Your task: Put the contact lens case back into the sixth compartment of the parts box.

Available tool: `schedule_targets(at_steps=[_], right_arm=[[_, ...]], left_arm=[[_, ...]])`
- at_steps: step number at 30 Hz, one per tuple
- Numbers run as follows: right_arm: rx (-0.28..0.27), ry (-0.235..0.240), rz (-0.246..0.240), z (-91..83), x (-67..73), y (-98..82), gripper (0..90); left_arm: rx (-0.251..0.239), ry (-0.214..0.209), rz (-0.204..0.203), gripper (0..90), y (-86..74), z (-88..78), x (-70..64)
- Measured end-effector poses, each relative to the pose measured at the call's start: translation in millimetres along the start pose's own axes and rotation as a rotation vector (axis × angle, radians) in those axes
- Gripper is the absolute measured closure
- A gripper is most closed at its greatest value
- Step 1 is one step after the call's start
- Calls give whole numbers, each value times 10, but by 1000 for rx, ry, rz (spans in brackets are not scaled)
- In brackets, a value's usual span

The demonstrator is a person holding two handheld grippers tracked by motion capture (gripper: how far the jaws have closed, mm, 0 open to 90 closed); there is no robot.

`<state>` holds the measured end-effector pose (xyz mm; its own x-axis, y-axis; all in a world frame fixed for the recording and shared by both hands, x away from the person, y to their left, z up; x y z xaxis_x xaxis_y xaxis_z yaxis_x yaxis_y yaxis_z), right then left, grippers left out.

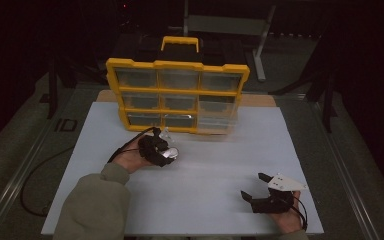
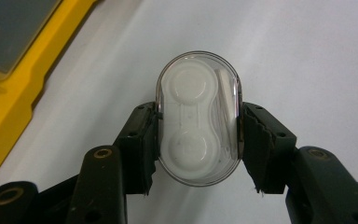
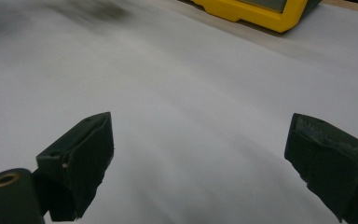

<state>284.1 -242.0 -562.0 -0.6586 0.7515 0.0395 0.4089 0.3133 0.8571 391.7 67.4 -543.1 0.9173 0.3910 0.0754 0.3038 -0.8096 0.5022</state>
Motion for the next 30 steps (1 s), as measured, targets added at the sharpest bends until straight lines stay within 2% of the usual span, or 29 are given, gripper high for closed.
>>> schedule_targets(at_steps=[13, 19, 30], right_arm=[[1, -2, 1, 0, -1, -1, 81], [-14, 4, 22, -16, -16, 12, 81], [-26, 6, 26, -28, -18, 26, 81]], left_arm=[[-26, 9, 7, 493, 81, -154, 20], [-35, 11, 4, 492, 96, -178, 18], [-39, 18, 24, 493, 171, -271, 16]])
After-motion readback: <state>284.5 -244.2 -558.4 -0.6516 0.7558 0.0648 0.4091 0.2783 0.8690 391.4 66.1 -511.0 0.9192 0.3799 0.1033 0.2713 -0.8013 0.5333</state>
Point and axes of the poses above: each handheld gripper's, and its own axes: z roughly forward along the jaws, y roughly out of its top, x roughly to its left, the point moved 8 cm from there along z, roughly forward along the jaws, and after that the axes turned 2 degrees about z, right-handed, at the moved point
